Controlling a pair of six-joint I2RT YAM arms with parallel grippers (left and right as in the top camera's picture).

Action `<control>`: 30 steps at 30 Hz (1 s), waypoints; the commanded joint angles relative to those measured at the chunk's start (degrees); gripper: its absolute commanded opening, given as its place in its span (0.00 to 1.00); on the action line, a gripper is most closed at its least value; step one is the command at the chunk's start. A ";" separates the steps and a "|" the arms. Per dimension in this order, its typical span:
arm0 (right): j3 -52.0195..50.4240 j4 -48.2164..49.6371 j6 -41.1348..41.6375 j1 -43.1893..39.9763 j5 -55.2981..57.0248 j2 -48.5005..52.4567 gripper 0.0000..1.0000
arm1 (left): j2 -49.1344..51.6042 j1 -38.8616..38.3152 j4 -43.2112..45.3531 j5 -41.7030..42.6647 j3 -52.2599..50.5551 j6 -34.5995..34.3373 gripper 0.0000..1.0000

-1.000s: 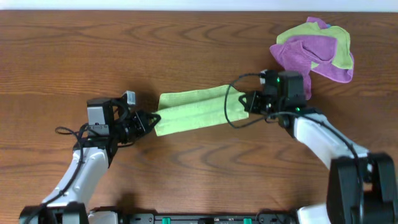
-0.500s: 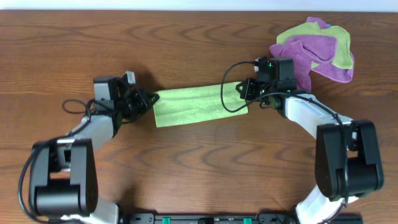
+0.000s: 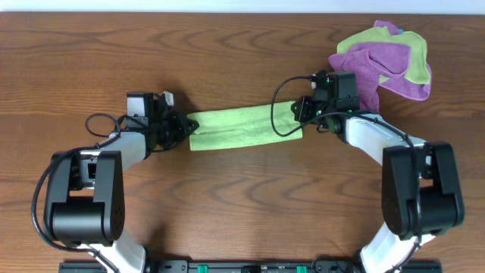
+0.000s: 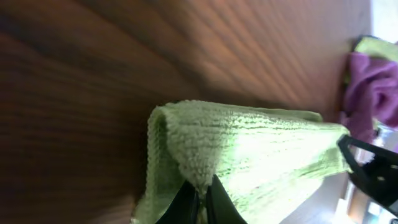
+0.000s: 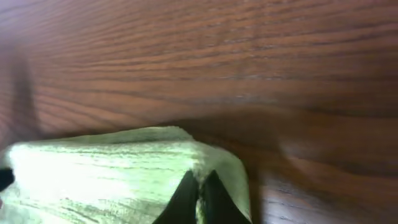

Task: Fold the cloth

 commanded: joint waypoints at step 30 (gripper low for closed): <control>1.01 -15.76 9.16 -0.63 0.68 -10.84 0.52 | -8.96 -5.09 -3.58 -5.57 2.25 5.42 0.09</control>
